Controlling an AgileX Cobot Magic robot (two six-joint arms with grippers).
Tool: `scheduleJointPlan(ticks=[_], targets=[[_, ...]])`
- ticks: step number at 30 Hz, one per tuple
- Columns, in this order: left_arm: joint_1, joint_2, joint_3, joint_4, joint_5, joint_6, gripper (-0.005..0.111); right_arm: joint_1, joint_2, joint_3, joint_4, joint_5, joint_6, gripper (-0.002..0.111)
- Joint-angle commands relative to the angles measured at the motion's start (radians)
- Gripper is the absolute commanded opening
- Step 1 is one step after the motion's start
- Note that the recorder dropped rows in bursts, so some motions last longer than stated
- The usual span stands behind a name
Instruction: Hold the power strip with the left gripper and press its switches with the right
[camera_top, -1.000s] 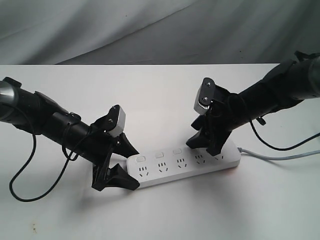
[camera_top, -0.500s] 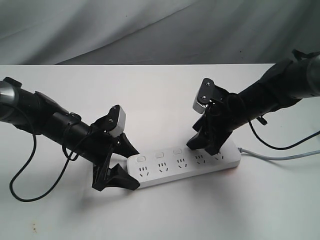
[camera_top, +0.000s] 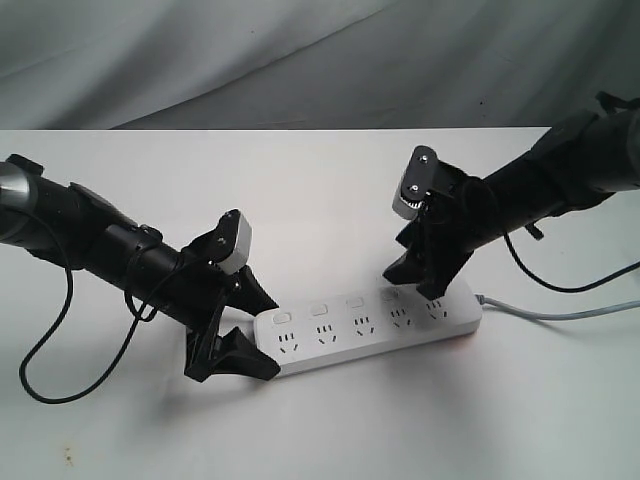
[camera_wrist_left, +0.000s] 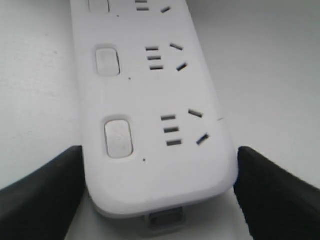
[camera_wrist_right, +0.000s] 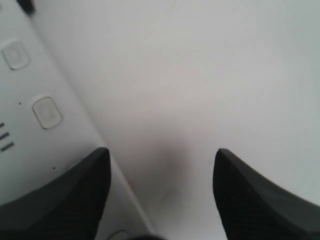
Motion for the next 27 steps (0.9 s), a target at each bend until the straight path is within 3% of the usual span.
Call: scheduleJointPlan(ticks=[1, 8, 27], targets=[[-0.004, 0.001, 0.004, 0.007, -0.012, -0.003, 0.030, -0.049, -0.066, 0.006, 0.017, -0.005, -0.032, 0.056], [-0.004, 0.001, 0.004, 0.007, -0.012, -0.003, 0.030, -0.151, -0.071, 0.006, 0.025, 0.122, -0.039, 0.056], [-0.004, 0.001, 0.004, 0.007, -0.012, -0.003, 0.030, -0.135, 0.024, 0.006, 0.032, 0.135, -0.046, 0.056]])
